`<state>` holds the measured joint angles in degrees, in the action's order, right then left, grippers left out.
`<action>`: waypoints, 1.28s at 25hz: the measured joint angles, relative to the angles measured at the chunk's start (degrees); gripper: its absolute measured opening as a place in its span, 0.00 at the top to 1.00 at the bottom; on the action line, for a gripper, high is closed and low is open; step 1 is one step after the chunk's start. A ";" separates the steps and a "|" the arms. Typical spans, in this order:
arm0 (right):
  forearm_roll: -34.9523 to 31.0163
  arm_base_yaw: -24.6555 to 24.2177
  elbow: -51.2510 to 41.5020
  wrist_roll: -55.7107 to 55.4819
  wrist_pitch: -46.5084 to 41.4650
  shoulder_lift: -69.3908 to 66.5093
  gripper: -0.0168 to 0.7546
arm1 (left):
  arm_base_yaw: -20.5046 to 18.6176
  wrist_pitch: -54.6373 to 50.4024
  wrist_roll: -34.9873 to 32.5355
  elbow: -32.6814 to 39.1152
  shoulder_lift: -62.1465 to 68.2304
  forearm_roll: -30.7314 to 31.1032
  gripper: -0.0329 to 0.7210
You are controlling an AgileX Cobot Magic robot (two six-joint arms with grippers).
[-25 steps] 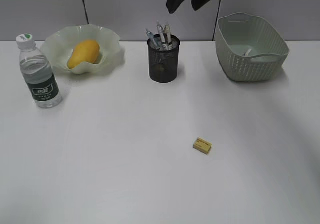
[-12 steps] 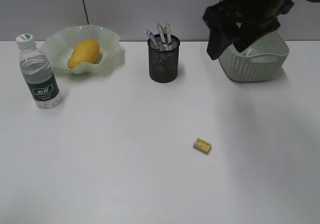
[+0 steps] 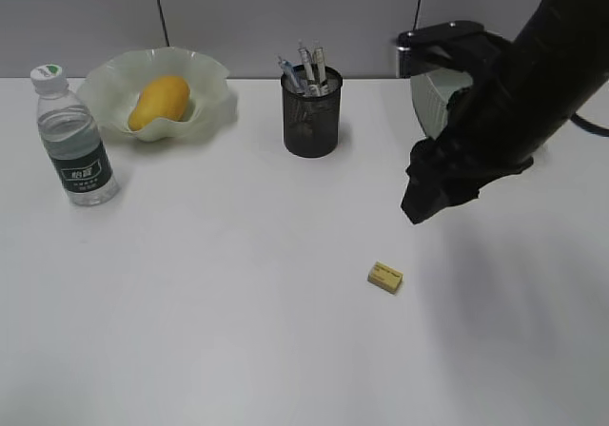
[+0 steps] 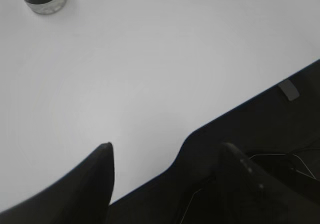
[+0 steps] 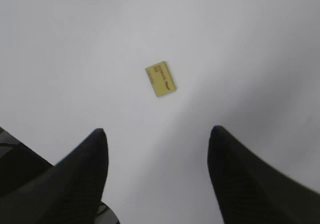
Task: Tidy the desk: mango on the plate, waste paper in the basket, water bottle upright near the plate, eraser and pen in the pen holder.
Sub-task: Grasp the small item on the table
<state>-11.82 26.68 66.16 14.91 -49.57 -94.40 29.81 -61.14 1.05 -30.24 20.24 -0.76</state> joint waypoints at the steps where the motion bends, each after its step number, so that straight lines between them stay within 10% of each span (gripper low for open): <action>1: -1.03 0.00 -1.31 0.87 1.54 0.00 0.33 | 0.00 0.00 0.00 0.00 0.00 0.00 0.30; 15: -3.29 0.00 -4.67 3.37 0.00 2.65 0.33 | 0.00 0.00 0.00 0.00 0.00 0.00 0.30; 32: 8.42 0.00 -25.41 -7.67 -0.91 41.05 0.33 | 0.00 0.00 0.00 0.00 0.00 0.00 0.30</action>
<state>-3.40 26.68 40.75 7.25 -50.48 -53.35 29.81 -61.14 1.05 -30.24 20.24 -0.76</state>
